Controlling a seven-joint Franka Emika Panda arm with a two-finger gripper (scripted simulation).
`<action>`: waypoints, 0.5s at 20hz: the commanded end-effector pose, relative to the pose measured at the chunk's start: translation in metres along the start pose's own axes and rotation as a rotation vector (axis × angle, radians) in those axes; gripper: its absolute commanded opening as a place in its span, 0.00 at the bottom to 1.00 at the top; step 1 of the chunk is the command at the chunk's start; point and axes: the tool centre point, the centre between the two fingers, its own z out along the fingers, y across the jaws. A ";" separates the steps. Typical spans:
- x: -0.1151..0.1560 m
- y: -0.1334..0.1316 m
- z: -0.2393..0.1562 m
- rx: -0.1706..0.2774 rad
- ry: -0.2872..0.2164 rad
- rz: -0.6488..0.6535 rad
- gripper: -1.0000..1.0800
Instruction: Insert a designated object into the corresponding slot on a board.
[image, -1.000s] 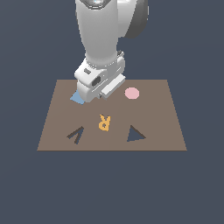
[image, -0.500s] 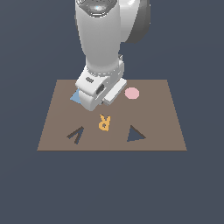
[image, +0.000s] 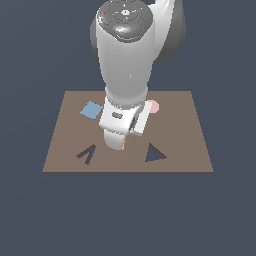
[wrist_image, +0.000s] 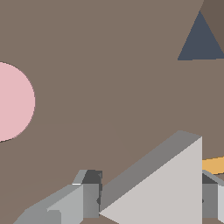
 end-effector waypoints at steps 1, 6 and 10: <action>0.016 0.013 -0.001 -0.001 0.000 -0.089 0.00; 0.047 0.032 -0.002 -0.001 0.001 -0.244 0.00; 0.068 0.042 -0.003 -0.002 0.001 -0.342 0.00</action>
